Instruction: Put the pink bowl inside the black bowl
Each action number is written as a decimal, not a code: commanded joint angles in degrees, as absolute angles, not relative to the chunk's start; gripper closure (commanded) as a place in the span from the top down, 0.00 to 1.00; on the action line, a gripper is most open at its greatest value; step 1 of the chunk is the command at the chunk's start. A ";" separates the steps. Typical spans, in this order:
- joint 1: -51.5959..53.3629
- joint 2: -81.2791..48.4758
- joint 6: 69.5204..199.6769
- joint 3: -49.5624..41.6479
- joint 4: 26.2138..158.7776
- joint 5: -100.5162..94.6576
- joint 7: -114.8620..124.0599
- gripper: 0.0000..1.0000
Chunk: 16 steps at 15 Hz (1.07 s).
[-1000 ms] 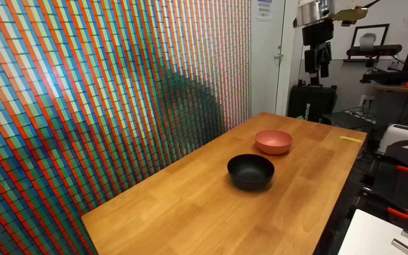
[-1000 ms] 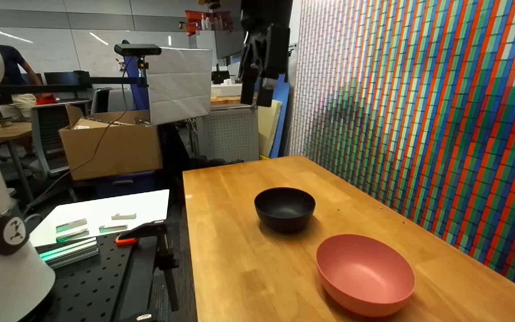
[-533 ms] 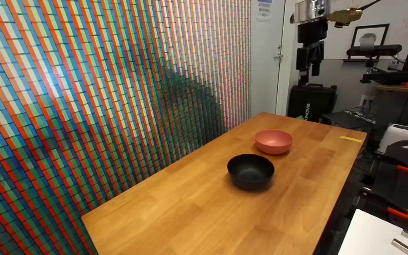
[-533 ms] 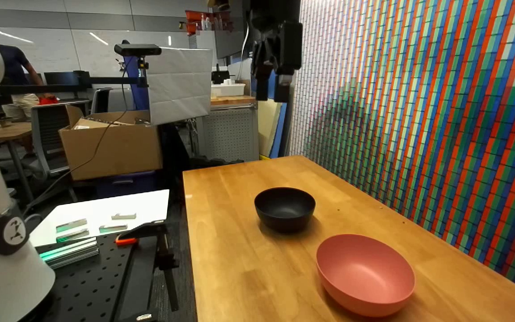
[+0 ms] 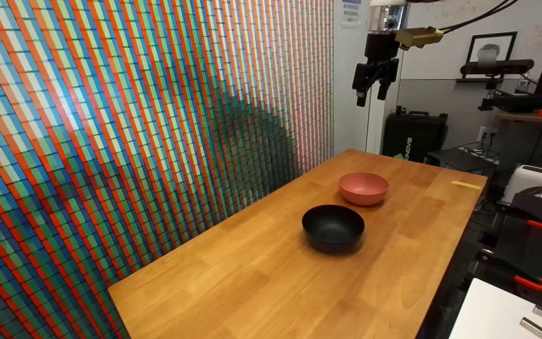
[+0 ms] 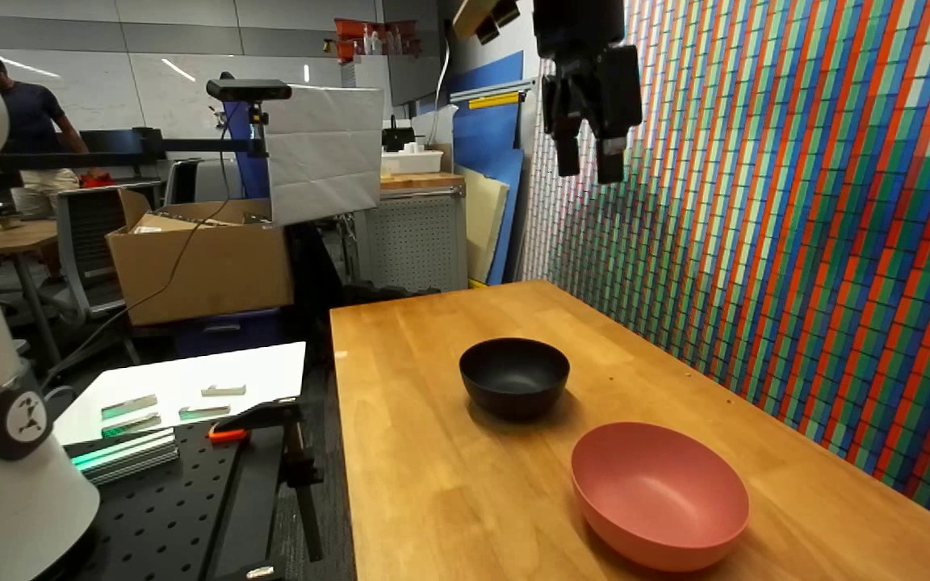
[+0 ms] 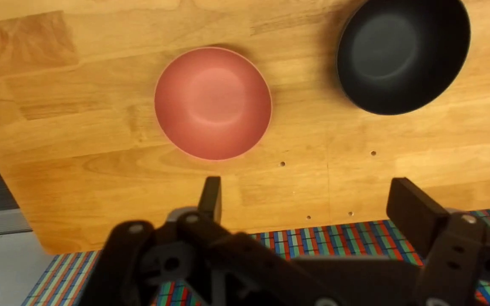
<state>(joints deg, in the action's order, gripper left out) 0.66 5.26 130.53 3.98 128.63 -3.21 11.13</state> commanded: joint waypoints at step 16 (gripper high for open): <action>9.87 -33.52 140.59 -5.21 112.89 -15.62 29.44 1.00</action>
<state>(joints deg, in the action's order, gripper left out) 6.96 -28.24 140.60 -3.21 117.88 -14.96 27.62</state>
